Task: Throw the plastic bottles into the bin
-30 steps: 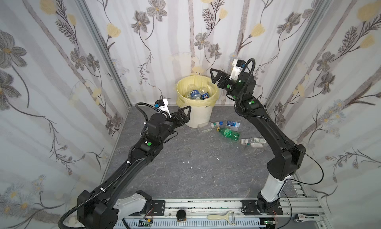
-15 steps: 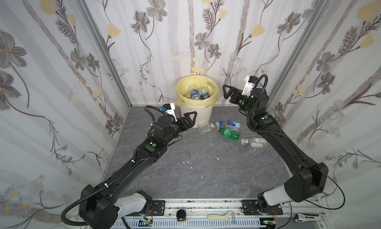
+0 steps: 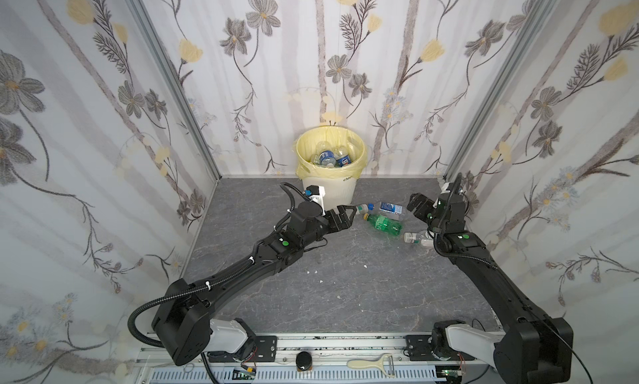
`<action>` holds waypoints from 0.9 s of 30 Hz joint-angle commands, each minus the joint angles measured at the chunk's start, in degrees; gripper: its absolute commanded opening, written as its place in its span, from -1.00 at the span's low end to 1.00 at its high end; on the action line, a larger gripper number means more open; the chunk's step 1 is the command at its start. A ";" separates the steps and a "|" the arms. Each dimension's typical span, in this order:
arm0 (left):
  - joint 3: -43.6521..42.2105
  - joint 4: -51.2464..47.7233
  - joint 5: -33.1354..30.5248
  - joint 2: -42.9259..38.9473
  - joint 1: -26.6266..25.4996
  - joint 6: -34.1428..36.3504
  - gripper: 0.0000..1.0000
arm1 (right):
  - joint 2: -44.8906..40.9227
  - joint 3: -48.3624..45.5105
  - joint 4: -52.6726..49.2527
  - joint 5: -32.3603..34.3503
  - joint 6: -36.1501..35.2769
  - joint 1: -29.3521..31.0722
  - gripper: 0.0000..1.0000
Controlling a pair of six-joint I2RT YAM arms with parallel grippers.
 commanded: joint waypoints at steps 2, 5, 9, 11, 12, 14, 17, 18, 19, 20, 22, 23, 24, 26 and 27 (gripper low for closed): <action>2.18 1.97 1.75 3.64 -1.52 2.43 1.00 | -1.49 -3.20 -5.21 9.25 7.17 -2.10 0.99; 3.32 2.07 3.40 5.76 -2.44 2.91 1.00 | -1.48 -5.00 -6.89 7.76 11.13 -5.11 0.99; 3.83 2.11 3.77 7.26 -3.04 3.74 1.00 | 0.21 -5.77 -7.75 3.35 14.67 -8.43 0.99; 4.01 2.16 3.62 8.05 -3.24 4.27 1.00 | 1.36 -5.46 -8.12 2.07 15.71 -9.41 0.99; 4.06 2.16 3.60 8.29 -3.23 4.51 1.00 | 1.92 -5.13 -8.84 1.91 16.30 -9.76 0.99; 4.34 2.15 3.25 9.12 -3.21 5.32 1.00 | 3.12 -4.63 -9.76 1.91 17.66 -10.35 0.99; 5.34 2.16 2.67 10.64 -3.30 6.68 1.00 | 4.86 -4.41 -10.56 0.41 20.00 -11.97 0.99; 5.62 2.11 2.48 11.22 -3.32 7.12 1.00 | 5.40 -4.19 -10.66 -0.11 20.47 -12.39 0.99; 6.09 2.16 2.24 11.82 -3.39 7.66 1.00 | 6.01 -3.73 -11.24 -0.54 21.05 -12.90 0.99; 6.51 2.11 2.11 12.48 -3.57 8.32 1.00 | 6.64 -3.44 -11.46 -0.72 21.73 -13.17 0.99; 7.32 2.13 1.35 13.62 -3.97 9.95 1.00 | 7.86 -3.16 -11.84 -1.56 23.00 -13.88 0.99; 7.80 2.15 0.97 14.36 -4.13 10.61 1.00 | 8.56 -3.13 -11.71 -2.54 23.51 -14.35 0.99; 8.25 2.16 0.71 15.12 -4.27 11.15 1.00 | 9.25 -3.07 -11.52 -3.19 23.81 -14.49 0.99; 9.78 2.16 0.90 17.33 -4.64 12.00 1.00 | 11.18 -2.23 -11.42 -4.31 23.78 -14.76 0.99; 10.45 2.16 1.22 18.52 -4.76 12.39 1.00 | 12.03 -1.83 -11.35 -4.66 23.75 -14.71 0.99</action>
